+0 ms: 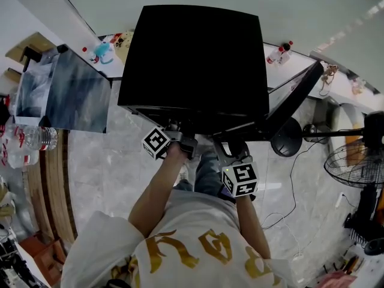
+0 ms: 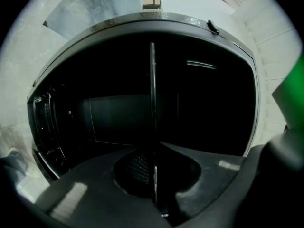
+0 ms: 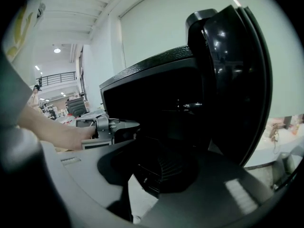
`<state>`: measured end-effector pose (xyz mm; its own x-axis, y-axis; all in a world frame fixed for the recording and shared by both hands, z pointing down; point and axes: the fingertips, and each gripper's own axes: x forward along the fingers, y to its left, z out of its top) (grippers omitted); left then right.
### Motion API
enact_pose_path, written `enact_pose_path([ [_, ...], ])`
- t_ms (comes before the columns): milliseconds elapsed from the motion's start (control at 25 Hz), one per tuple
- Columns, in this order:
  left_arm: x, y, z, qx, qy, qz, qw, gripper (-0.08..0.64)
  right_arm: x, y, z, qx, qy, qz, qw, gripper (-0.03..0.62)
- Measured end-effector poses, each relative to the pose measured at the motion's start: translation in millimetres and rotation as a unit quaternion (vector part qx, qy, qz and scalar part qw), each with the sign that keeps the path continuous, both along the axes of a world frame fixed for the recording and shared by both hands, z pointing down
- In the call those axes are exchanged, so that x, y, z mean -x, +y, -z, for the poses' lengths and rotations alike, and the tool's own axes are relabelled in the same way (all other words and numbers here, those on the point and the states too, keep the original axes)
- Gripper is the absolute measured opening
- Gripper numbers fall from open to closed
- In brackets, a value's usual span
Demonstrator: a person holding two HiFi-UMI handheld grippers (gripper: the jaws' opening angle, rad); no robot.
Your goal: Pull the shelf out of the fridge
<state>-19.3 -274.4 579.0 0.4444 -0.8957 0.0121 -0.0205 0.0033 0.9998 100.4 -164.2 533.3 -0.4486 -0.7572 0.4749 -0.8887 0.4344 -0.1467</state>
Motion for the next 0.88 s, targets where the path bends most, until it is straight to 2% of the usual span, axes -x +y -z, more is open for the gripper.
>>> enact_pose_path([
  [880,4.4,58.5,-2.2,0.021,0.009,-0.012,0.9997,0.015,5.5,32.4,12.8,-0.020,-0.002,-0.012,1.000,0.133],
])
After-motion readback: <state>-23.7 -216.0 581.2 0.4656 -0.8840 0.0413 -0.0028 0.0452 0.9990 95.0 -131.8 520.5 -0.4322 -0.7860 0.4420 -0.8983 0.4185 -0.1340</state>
